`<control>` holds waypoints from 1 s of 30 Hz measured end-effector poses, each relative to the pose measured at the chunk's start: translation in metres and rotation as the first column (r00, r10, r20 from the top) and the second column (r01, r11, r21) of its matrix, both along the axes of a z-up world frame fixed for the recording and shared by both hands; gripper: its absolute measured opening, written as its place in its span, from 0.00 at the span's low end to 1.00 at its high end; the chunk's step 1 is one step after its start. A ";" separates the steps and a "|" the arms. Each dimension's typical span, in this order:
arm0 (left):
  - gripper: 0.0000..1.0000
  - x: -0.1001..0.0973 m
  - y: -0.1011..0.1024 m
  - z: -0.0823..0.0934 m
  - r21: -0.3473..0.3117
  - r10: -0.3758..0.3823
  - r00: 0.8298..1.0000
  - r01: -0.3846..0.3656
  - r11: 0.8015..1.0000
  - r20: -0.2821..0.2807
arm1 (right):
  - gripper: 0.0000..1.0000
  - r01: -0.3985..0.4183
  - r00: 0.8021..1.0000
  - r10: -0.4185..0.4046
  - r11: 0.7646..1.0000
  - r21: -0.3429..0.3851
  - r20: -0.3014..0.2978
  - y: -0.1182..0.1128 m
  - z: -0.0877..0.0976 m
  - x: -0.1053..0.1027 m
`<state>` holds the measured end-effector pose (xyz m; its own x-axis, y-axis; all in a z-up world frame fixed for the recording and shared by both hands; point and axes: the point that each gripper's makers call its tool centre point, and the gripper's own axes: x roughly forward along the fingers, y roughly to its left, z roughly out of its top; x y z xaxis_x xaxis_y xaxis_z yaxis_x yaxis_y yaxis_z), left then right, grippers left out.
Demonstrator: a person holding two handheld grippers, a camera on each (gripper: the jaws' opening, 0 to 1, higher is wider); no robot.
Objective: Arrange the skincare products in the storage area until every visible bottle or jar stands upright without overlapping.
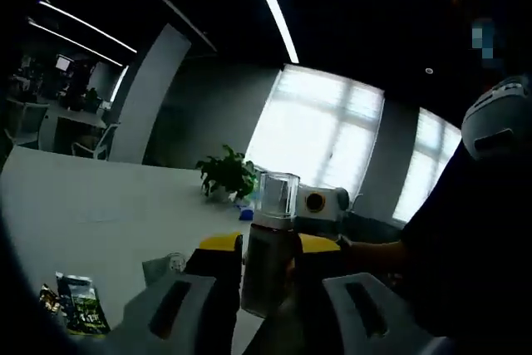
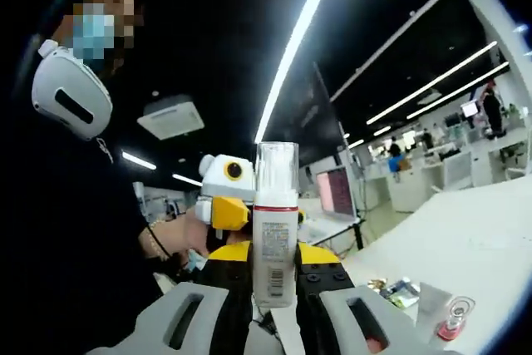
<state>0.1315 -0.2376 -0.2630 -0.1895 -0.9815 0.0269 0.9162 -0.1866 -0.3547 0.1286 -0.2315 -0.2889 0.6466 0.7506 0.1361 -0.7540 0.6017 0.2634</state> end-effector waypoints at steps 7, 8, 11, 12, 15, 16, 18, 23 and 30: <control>0.21 -0.009 0.000 0.012 -0.008 -0.100 0.992 0.101 0.995 0.079 | 0.09 -0.136 0.991 0.136 0.991 -0.016 -0.014 0.013 0.002 -0.012; 0.19 -0.009 -0.001 0.011 -0.005 -0.103 0.991 0.104 0.995 0.089 | 0.09 -0.136 0.991 0.136 0.991 -0.019 -0.012 0.013 0.002 -0.011; 0.14 -0.013 -0.004 0.007 0.007 -0.112 0.986 0.112 0.994 0.128 | 0.09 -0.145 0.989 0.145 0.989 -0.031 -0.014 0.015 0.000 -0.012; 0.14 -0.013 -0.004 0.006 0.008 -0.112 0.985 0.112 0.994 0.128 | 0.09 -0.142 0.990 0.142 0.989 -0.039 -0.014 0.014 -0.002 -0.012; 0.14 -0.014 -0.003 0.002 0.012 -0.111 0.983 0.111 0.994 0.148 | 0.10 -0.136 0.991 0.136 0.988 -0.079 -0.006 0.013 -0.006 -0.013; 0.14 -0.015 -0.003 0.001 0.016 -0.110 0.981 0.109 0.994 0.159 | 0.10 -0.127 0.992 0.128 0.987 -0.093 -0.001 0.012 -0.008 -0.013; 0.14 -0.015 -0.003 -0.002 0.024 -0.112 0.980 0.110 0.994 0.167 | 0.10 -0.130 0.992 0.130 0.986 -0.102 -0.010 0.011 -0.010 -0.013; 0.14 -0.018 -0.007 -0.006 0.033 -0.107 0.978 0.103 0.994 0.178 | 0.10 -0.121 0.992 0.124 0.982 -0.145 0.007 0.009 -0.015 -0.013; 0.15 -0.021 -0.008 -0.013 0.037 -0.109 0.979 0.105 0.994 0.173 | 0.10 -0.128 0.989 0.140 0.971 -0.204 0.042 0.006 -0.022 -0.016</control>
